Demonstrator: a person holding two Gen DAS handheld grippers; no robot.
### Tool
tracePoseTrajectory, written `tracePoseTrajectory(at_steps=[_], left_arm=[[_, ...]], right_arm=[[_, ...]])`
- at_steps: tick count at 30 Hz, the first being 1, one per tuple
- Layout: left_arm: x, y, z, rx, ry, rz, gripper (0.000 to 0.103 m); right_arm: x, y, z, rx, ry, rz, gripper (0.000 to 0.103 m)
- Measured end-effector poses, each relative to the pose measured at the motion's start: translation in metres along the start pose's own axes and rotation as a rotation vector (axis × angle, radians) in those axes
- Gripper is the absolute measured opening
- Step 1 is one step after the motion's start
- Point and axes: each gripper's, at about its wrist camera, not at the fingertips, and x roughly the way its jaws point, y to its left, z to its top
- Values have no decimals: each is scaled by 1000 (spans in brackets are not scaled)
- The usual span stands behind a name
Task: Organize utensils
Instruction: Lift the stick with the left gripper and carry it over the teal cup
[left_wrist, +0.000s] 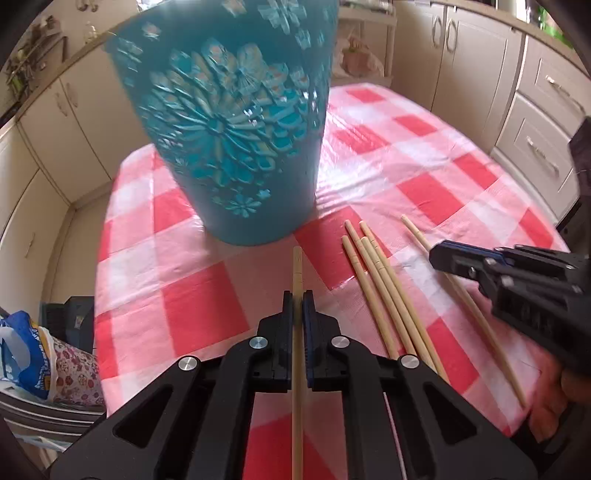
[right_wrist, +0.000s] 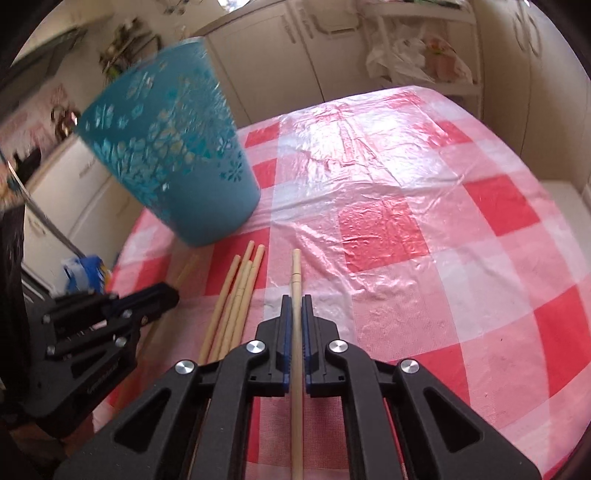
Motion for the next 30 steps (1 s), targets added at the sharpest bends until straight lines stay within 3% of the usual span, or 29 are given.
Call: tracePoseTrajectory(at_steps=[5, 10, 17, 24, 30], left_arm=[[-38, 0, -4, 7, -92, -5, 5], [-71, 1, -3, 5, -173, -25, 5], [-123, 22, 12, -51, -334, -93, 5], [-160, 52, 53, -126, -506, -121, 5], [-171, 74, 89, -187, -596, -142, 5]], right_arm=[[-17, -8, 5, 65, -111, 51, 6], [-28, -12, 9, 94, -199, 12, 6], [-17, -19, 9, 112, -183, -58, 6], [-14, -25, 8, 149, -154, -52, 6], [-10, -24, 7, 146, -135, -50, 6]])
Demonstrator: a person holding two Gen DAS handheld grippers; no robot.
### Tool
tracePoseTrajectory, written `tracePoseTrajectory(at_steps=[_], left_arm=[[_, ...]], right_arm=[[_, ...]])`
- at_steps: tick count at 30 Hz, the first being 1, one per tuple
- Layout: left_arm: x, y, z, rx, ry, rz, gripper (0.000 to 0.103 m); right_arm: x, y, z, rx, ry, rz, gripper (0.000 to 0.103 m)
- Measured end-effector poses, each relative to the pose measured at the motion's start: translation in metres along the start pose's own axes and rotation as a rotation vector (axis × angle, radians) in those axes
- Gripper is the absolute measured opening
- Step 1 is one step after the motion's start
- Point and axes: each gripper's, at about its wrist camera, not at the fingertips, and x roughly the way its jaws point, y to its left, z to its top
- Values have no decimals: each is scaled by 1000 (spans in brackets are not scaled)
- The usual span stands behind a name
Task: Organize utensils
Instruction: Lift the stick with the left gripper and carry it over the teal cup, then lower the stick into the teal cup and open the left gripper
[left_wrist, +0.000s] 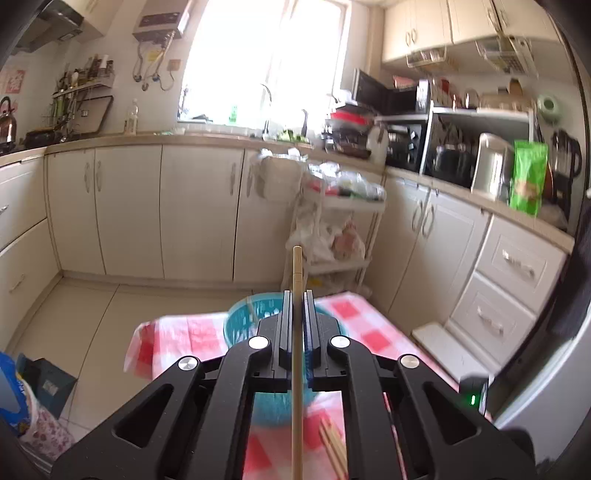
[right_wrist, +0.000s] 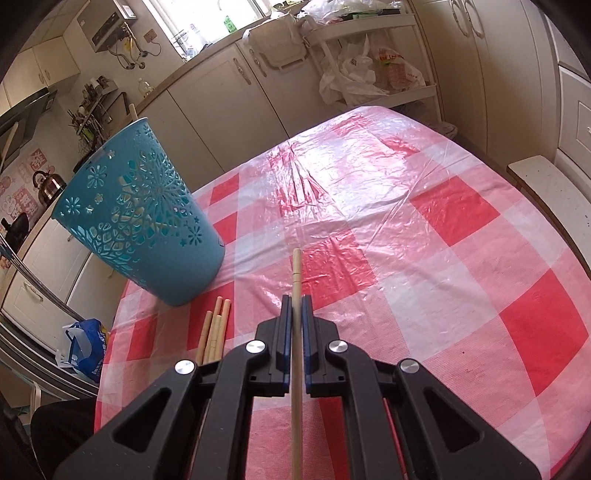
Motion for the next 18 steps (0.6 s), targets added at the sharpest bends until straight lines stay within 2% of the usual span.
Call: tracePoseTrajectory(at_steps=[10, 15, 18], left_arm=[[44, 20, 54, -104, -135, -8, 5], [77, 21, 65, -129, -193, 22, 5], [102, 20, 62, -133, -182, 56, 5]], right_arm=[[3, -1, 0, 9, 21, -1, 6], [3, -2, 0, 12, 27, -1, 6], [4, -2, 0, 14, 29, -1, 6]])
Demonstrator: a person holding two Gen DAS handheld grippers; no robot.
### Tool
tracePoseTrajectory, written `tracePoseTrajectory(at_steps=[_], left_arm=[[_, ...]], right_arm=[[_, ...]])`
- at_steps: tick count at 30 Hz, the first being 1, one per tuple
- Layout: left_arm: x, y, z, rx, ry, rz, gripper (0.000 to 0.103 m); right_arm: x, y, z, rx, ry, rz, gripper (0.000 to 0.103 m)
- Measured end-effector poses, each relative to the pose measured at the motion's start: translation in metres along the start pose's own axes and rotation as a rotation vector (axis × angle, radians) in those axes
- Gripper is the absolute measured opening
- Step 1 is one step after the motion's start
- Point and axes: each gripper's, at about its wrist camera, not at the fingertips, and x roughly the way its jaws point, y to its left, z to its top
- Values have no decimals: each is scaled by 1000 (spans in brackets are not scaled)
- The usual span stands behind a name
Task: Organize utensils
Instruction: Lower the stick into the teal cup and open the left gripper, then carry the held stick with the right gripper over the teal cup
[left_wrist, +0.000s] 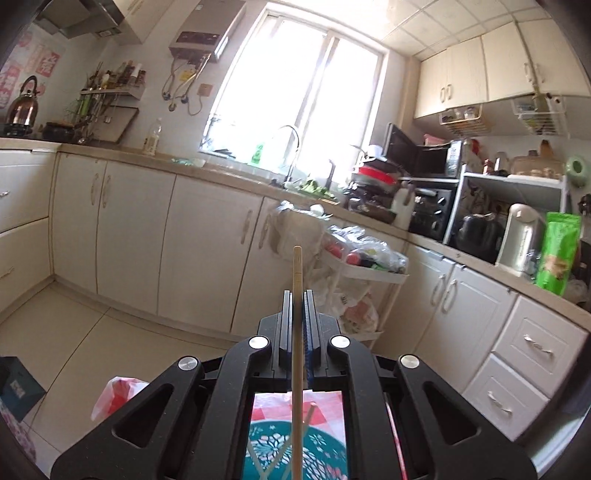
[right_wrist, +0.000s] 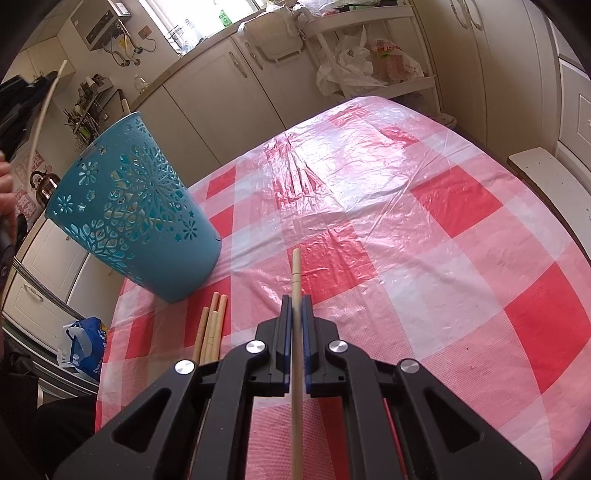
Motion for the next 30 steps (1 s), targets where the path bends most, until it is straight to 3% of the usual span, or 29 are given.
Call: tracePoseTrajectory(at_steps=[8, 13, 20, 24, 30], left_arm=[[31, -3, -32, 44, 97, 58, 5], [24, -4, -41, 79, 117, 84, 5], [-3, 13, -54, 39, 154, 78, 7], [-26, 29, -69, 6, 188, 95, 28], [-57, 55, -88, -37, 203, 130, 40]], right_arm=[[1, 1, -1, -3, 7, -1, 6], [2, 2, 0, 0, 9, -3, 6], [2, 3, 0, -5, 7, -11, 6], [1, 4, -1, -15, 2, -21, 6], [-1, 10, -1, -41, -17, -45, 6]])
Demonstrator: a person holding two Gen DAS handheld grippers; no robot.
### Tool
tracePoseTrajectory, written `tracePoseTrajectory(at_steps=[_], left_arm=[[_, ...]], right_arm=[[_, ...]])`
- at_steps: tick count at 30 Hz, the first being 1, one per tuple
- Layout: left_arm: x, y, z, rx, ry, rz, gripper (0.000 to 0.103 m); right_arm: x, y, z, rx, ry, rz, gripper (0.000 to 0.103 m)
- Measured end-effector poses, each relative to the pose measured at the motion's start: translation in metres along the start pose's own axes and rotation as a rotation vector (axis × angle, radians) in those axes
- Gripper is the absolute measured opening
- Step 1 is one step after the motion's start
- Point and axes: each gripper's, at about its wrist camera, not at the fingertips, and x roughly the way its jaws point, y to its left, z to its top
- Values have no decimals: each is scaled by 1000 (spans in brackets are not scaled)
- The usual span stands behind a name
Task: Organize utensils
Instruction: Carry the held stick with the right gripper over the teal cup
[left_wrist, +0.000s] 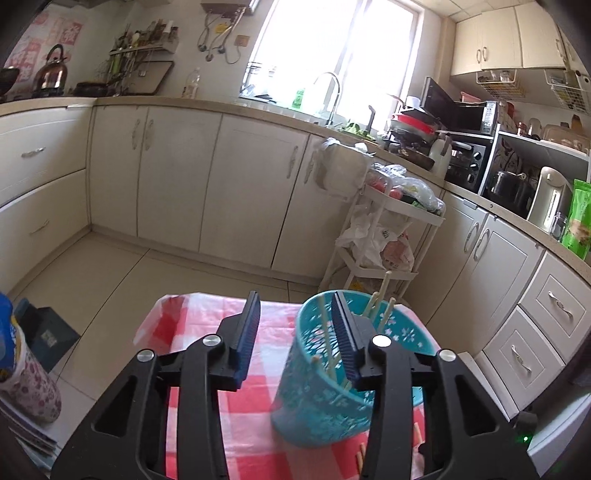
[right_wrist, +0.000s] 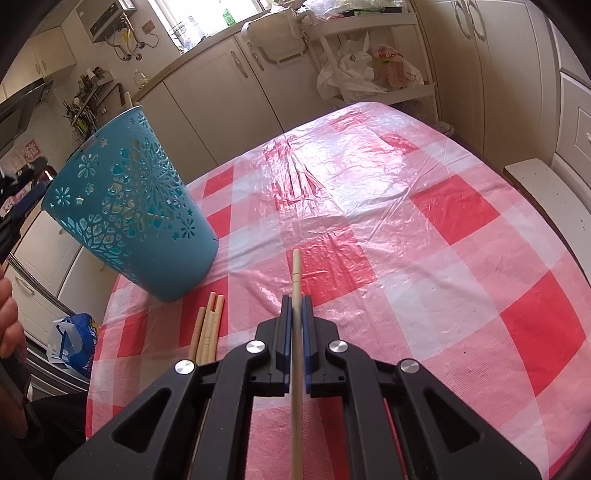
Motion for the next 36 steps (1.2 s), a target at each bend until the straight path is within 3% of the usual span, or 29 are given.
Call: tracePoseTrajectory(at_steps=[7, 14, 21, 29, 36], left_arm=[[1, 22, -4, -37, 17, 34, 43], [2, 30, 0, -51, 22, 38, 44], [0, 32, 4, -65, 20, 33, 45], [1, 33, 5, -73, 26, 27, 45], [0, 36, 7, -97, 27, 30, 45]], right_arm=[[-8, 0, 0, -8, -41, 8, 6], [-41, 1, 8, 11, -146, 150, 6], [-74, 18, 20, -4, -220, 227, 6], [-125, 55, 59, -72, -362, 295, 6], [-144, 93, 99, -149, -433, 325, 6]])
